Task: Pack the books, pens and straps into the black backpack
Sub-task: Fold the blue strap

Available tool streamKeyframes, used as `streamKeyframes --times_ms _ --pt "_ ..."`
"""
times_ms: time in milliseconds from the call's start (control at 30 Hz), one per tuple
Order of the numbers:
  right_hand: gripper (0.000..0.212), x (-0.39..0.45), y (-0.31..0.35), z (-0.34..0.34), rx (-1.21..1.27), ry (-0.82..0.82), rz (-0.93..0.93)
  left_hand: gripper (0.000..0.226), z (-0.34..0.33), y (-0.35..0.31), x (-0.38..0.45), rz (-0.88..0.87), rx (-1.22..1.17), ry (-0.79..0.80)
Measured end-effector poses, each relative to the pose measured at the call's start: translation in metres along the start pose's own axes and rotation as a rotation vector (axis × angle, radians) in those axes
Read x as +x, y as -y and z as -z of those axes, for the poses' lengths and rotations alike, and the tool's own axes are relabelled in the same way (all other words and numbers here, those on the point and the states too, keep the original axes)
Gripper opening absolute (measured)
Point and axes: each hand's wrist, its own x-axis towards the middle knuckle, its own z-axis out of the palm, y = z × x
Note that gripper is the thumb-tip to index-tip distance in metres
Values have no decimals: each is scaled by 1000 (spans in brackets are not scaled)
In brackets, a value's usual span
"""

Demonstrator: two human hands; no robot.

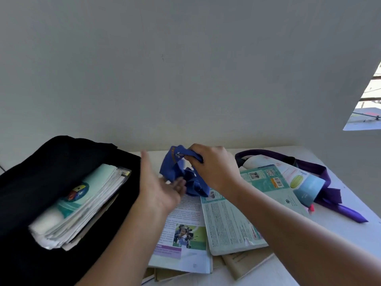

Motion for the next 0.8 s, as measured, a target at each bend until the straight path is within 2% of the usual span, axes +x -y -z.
streamKeyframes --times_ms 67,133,167,233,300,367,467,500,567,600,700,800 --pt "23 -1 1 -4 -135 -31 74 77 -14 15 -10 69 107 77" --pt "13 -5 0 -8 -273 -91 157 55 -27 14 -12 103 130 54" --pt "13 -6 1 -9 -331 -112 167 54 -31 9 -9 94 134 39" --pt "27 -8 2 -11 -384 -87 148 65 -35 1 -2 107 145 37" --pt "33 -5 -1 -15 -409 -79 156 72 -38 -4 -2 113 191 39" --pt "31 -5 -4 -15 -461 -93 157 55 -44 -4 6 61 244 -2" --pt "23 -10 -3 -15 -467 -114 166 15 -53 -3 15 -26 254 -31" --pt "23 -12 -3 -13 -412 -109 155 12 -55 -4 17 -77 211 -34" --pt "26 -17 -4 -3 -212 -29 64 23 -56 -13 24 -206 66 -31" --pt "25 -18 -7 1 -118 64 10 24 -54 -20 26 -257 -21 -7" --pt "20 -25 -13 16 -47 301 -14 28 -47 -40 29 -295 -232 122" --pt "23 -23 -14 31 -61 264 3 36 -38 -50 34 -304 -315 220"
